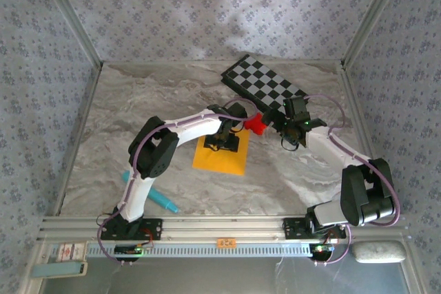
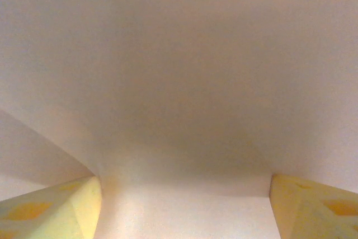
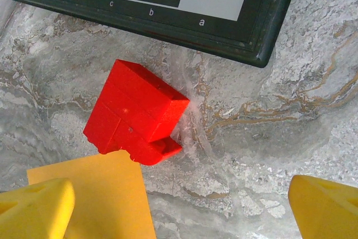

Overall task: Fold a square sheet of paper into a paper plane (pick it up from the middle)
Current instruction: First fold the square sheet of paper in half at the center of the table.

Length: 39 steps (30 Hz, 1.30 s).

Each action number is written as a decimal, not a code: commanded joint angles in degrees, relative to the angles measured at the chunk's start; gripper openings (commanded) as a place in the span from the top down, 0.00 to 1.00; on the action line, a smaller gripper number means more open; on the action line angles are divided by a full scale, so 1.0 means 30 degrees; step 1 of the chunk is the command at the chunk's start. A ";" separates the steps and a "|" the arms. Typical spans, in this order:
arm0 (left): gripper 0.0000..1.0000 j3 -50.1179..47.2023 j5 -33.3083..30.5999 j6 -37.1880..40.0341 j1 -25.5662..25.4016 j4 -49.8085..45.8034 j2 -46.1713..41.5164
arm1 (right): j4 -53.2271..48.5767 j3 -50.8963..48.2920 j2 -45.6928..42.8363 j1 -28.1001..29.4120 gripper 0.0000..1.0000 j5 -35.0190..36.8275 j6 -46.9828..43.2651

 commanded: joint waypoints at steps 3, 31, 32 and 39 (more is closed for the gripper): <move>0.23 -0.0584 -0.0218 -0.0098 -0.0056 -0.0561 0.0872 | -0.0449 -0.0012 -0.0121 -0.0100 0.00 -0.0021 -0.0242; 0.73 -0.4077 0.3198 0.0312 0.1449 0.4513 -0.5043 | 0.1050 -0.0443 0.0084 -0.0157 0.00 -0.0617 0.0476; 0.74 -0.4653 0.4228 0.0258 0.1860 0.5392 -0.5665 | 0.1418 -0.0514 0.0059 -0.0129 0.00 -0.0892 0.0466; 0.75 -0.8175 1.0143 -0.1220 0.4274 1.1387 -0.8220 | 0.5352 -0.1622 0.0001 0.0027 0.06 -0.3875 0.0455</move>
